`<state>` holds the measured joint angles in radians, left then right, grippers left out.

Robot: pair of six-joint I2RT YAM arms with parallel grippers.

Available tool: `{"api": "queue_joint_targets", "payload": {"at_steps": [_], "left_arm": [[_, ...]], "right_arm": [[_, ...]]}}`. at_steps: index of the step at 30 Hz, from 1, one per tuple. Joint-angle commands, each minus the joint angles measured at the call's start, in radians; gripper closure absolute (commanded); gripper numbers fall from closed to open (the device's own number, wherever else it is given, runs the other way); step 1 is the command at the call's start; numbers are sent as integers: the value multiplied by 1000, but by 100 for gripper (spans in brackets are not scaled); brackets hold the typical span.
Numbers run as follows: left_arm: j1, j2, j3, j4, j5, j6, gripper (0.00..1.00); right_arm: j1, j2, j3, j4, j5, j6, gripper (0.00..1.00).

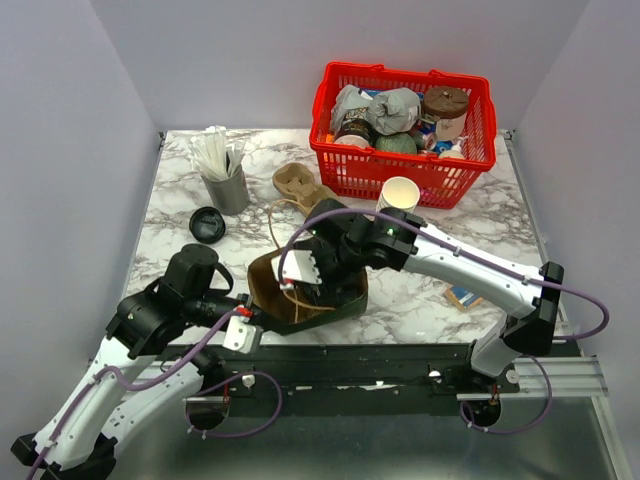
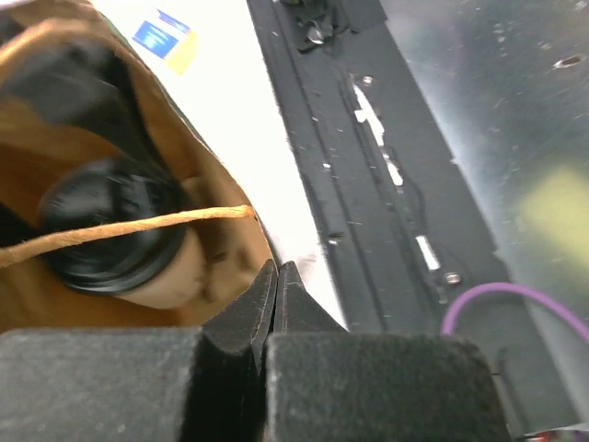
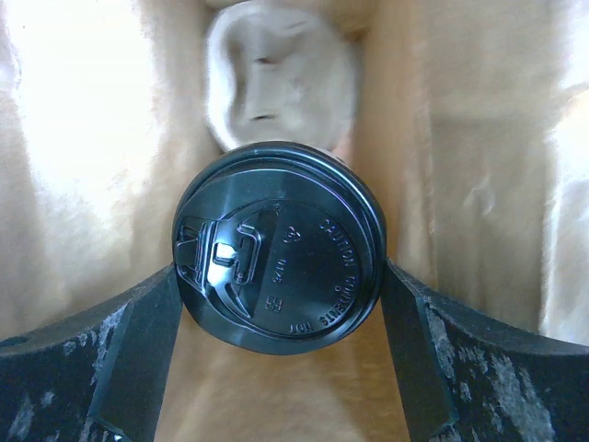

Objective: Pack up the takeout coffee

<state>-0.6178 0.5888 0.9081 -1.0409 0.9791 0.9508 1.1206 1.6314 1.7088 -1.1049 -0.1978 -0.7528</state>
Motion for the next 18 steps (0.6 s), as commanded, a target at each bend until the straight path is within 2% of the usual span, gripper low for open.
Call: {"api": "queue_joint_targets", "payload": {"at_steps": [1,8,9,10,11,13,14,17,18], "left_arm": [[-29,26,69,-25,4,175,100],[-109,32,45,-36,-85,238,100],[-123,35,44,-15,-98,220,92],[-125,37,57,1,-106,165,78],[-125,36,72,24,-123,108,59],[-125,19,132,131,-146,-34,55],[-125,10,150,171,-166,-173,51],[-125,-35,219,231,-206,-277,45],[-125,-52,235,263,-271,-369,44]], "right_arm": [[76,-54,-49,-24,72,-108,44],[107,-87,-100,37,132,-103,45],[107,-88,-109,39,136,-94,45],[107,-87,-115,40,136,-97,45],[105,-87,-115,36,135,-99,45],[107,-90,-110,33,127,-95,45],[107,-91,-116,30,127,-95,45],[107,-108,-146,36,132,-94,45],[107,-113,-149,36,135,-92,45]]}}
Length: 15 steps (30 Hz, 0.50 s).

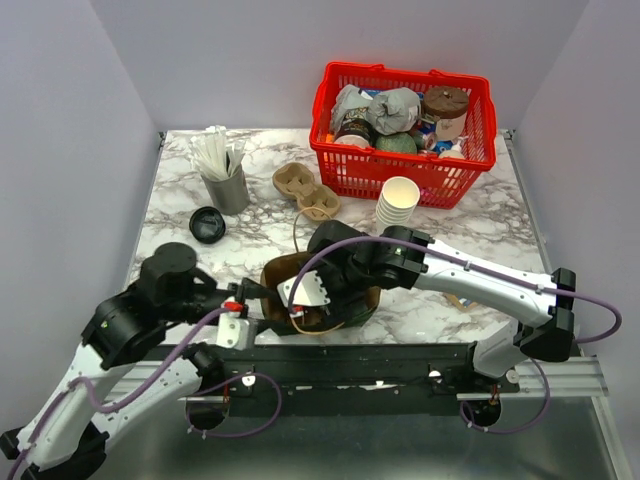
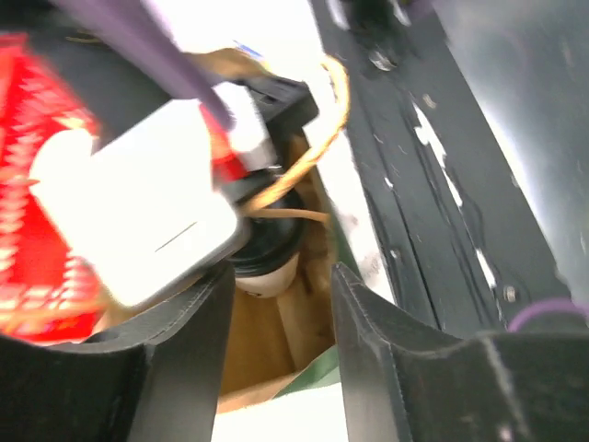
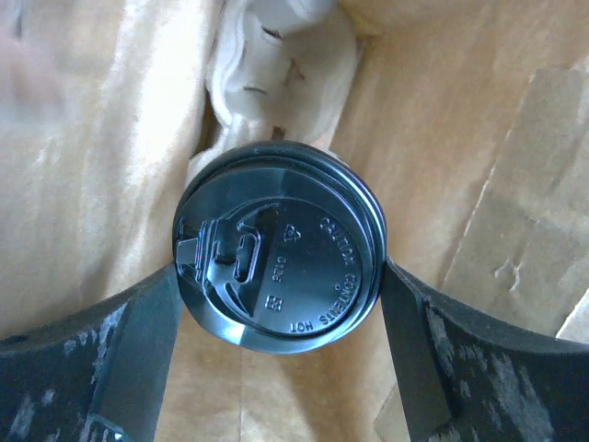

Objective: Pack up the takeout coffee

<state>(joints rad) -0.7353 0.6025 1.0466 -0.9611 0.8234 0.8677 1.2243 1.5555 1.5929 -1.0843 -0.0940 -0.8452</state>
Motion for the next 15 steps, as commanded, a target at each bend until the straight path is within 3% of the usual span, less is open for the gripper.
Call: {"api": "queue_joint_targets", "payload": {"at_steps": [1,3,5,7,10,15], "left_arm": [[-7,-72,117,203,-174,-362,43],[-7,-75,135,235,-379,-546,36],[-7,-55,150,222,-440,-594,36],[-6,-27,136,234,-457,-656,36],[37,2,99,263,-380,-635,35],[43,63,108,256,-377,-627,34]], "right_arm": [[3,-40,-33,17,40,0,45],[3,-54,-37,11,45,-11,45],[3,-63,-53,9,53,-18,45],[3,-81,-74,9,53,-26,45],[3,-106,-99,14,59,-31,45],[1,-127,-117,14,57,-43,46]]}}
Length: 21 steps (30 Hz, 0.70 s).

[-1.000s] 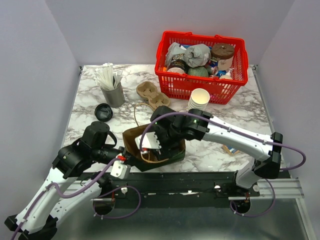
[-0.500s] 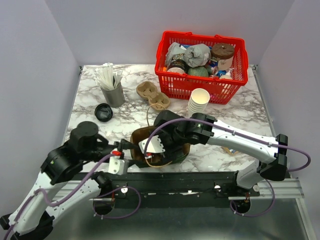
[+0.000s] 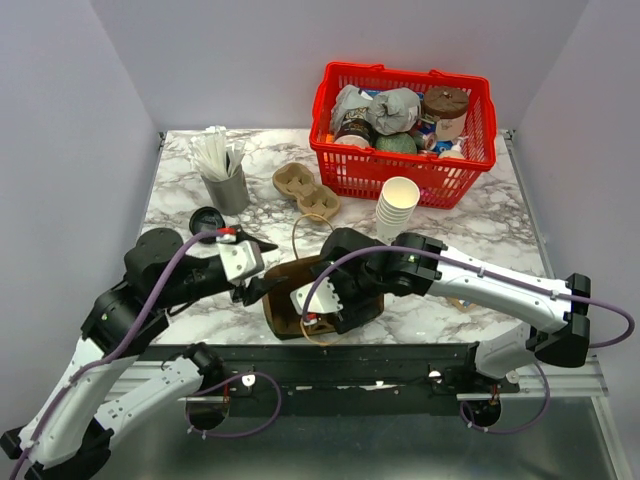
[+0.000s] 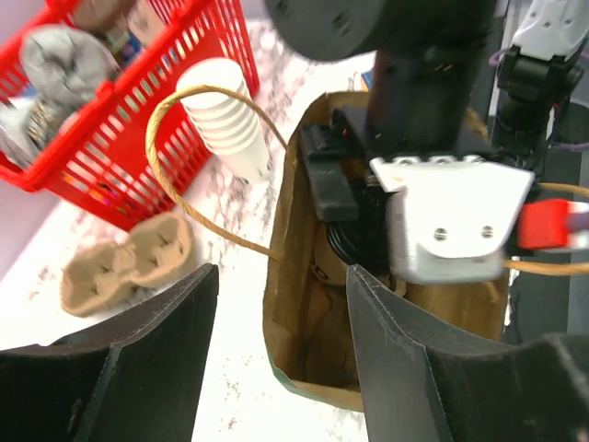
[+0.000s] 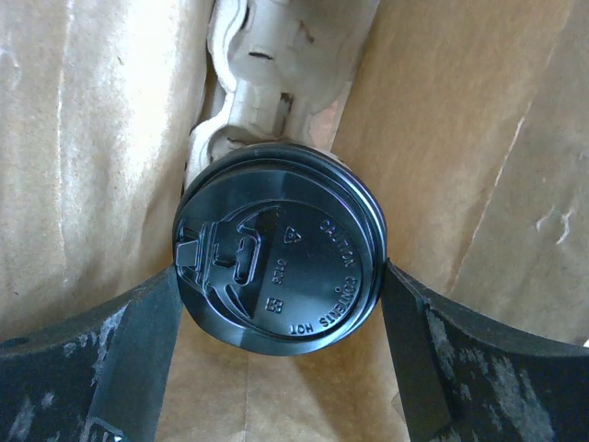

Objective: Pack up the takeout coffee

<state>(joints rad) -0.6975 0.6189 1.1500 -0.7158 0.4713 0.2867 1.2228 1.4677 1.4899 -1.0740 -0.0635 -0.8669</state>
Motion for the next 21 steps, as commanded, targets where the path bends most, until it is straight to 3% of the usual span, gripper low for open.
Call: {"api": "queue_joint_targets", "payload": {"at_steps": [1,10,13,16,21], "left_arm": [[7,73,17,-17,-25,-44,34],[20,208,62,-140,-7,-26,40],[20,219,42,-145,54,0,48],[20,254,27,-178,120,41,60],[20,295,53,-195,204,88,96]], "right_arm": [[4,-40,-16,3,28,-23,46],[4,-46,-13,20,31,-27,46],[4,-52,-16,13,30,-29,46],[3,-59,-22,8,27,-23,46],[4,-79,-43,12,28,-24,46]]}}
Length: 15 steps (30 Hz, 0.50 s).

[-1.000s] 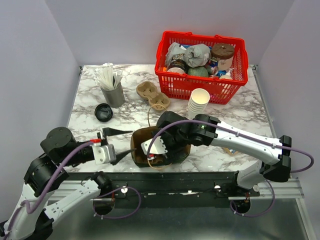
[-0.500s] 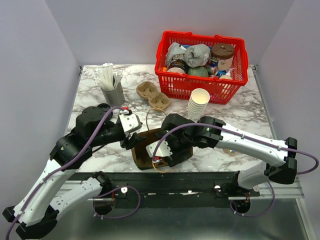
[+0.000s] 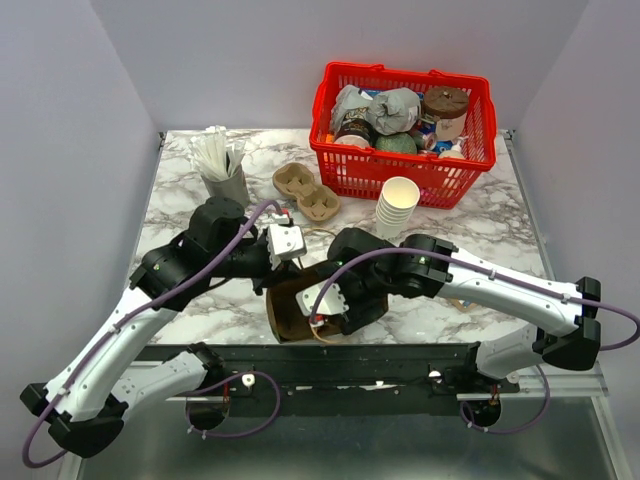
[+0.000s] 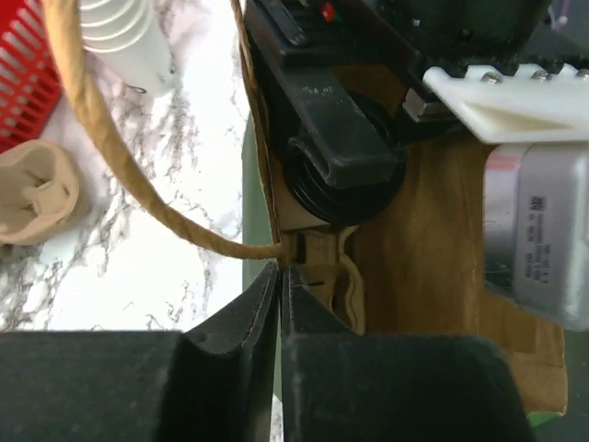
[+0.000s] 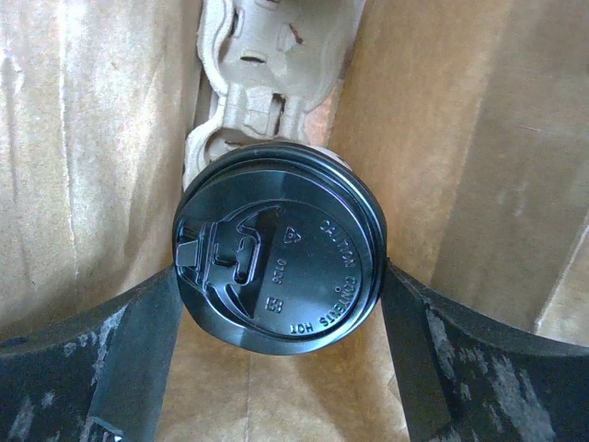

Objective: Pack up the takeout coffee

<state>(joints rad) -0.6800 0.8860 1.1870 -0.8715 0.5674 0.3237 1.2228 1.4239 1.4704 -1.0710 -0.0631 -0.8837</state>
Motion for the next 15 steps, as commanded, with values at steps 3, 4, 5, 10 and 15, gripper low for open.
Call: {"api": "queue_joint_targets", "payload": {"at_steps": [3,4,5,10,15], "left_arm": [[2,44,74,-52,91,110,100],[2,54,115,-67,80,127,100],[2,57,134,-75,66,150,100],[0,35,186,-73,-24,291,100],[-1,7,123,-70,-11,353,100]], "right_arm": [[4,-20,-13,20,48,-20,46],[4,-14,-4,23,55,-21,46],[6,-3,4,25,57,-23,46],[4,7,27,37,59,-23,46],[4,-2,-25,89,97,-11,50]]}}
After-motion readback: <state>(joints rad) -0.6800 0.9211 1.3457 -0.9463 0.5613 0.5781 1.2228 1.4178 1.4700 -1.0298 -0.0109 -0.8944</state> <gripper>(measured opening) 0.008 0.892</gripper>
